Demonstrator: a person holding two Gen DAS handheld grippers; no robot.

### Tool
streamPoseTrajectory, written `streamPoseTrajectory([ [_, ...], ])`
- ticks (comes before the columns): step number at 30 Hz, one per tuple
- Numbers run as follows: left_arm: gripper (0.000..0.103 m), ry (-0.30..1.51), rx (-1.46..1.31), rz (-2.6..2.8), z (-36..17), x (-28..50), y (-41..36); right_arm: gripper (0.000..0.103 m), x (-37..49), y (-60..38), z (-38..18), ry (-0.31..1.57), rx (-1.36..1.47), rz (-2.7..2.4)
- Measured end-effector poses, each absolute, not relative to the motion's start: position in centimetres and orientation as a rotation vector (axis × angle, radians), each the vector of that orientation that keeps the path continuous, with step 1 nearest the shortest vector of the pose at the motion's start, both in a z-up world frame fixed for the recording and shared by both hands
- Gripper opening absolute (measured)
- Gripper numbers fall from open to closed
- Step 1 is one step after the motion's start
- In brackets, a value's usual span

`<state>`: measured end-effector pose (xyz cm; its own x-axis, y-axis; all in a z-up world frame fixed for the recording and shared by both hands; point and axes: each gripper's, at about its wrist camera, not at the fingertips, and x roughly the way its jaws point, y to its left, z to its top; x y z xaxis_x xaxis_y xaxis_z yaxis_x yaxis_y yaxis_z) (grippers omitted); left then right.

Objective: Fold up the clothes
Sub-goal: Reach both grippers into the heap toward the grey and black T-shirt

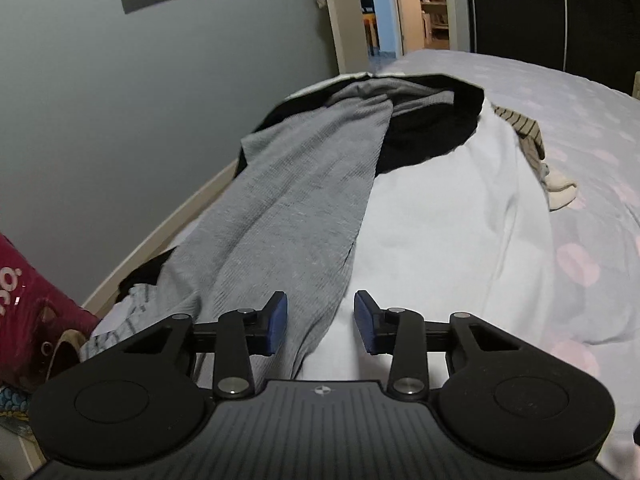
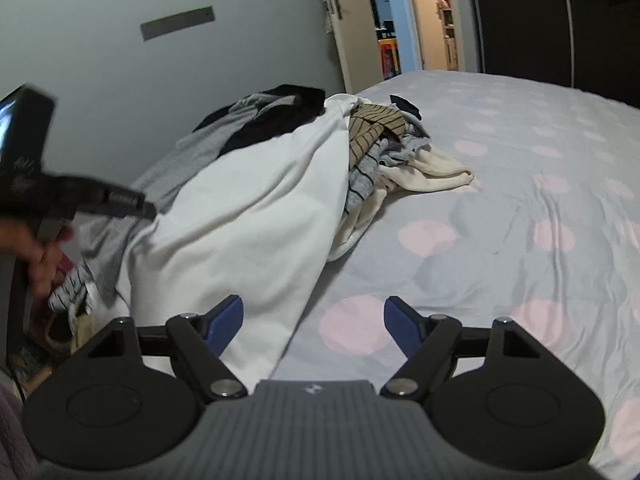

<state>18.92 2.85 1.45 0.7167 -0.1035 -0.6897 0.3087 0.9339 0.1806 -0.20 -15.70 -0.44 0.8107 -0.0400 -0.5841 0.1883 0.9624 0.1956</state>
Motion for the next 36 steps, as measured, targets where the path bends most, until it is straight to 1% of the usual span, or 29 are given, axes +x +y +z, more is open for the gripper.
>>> streamPoseTrajectory([
  [2,0.035,0.751,0.282,-0.225,1.0,19.9,3.0,0.079,-0.1,-15.5,-0.6,0.617,0.22,-0.112],
  [4,0.031,0.751,0.286,-0.228,0.7,20.3,3.1,0.079,0.0,-15.2,-0.8,0.613,0.198,-0.099],
  [6,0.023,0.749,0.288,-0.229,0.5,20.5,3.1,0.079,0.0,-15.0,-1.1,0.612,0.193,-0.094],
  [7,0.022,0.75,0.283,-0.228,0.5,20.6,3.2,0.079,0.1,-14.9,-1.2,0.613,0.197,-0.091],
  [9,0.014,0.749,0.276,-0.22,0.6,20.6,3.2,0.079,0.1,-14.7,-1.5,0.625,0.209,-0.085],
  [11,0.011,0.747,0.283,-0.217,0.9,20.5,3.1,0.079,0.3,-14.5,-1.8,0.648,0.197,-0.106],
  [13,0.004,0.741,0.295,-0.212,1.4,20.2,2.9,0.079,0.5,-14.3,-2.1,0.669,0.181,-0.127],
  [17,0.003,0.699,0.284,-0.25,2.8,18.7,2.8,0.079,0.3,-14.6,-2.3,0.703,0.166,-0.171],
  [22,0.003,0.607,0.352,-0.36,5.5,14.0,1.5,0.079,-0.5,-15.1,-1.7,0.723,0.169,-0.205],
  [28,0.002,0.6,0.405,-0.564,7.0,6.9,0.0,0.079,-2.2,-16.0,-0.3,0.728,0.194,-0.23],
  [36,0.002,0.665,0.448,-0.773,6.5,-0.8,-0.3,0.079,-3.8,-17.4,1.7,0.705,0.268,-0.224],
])
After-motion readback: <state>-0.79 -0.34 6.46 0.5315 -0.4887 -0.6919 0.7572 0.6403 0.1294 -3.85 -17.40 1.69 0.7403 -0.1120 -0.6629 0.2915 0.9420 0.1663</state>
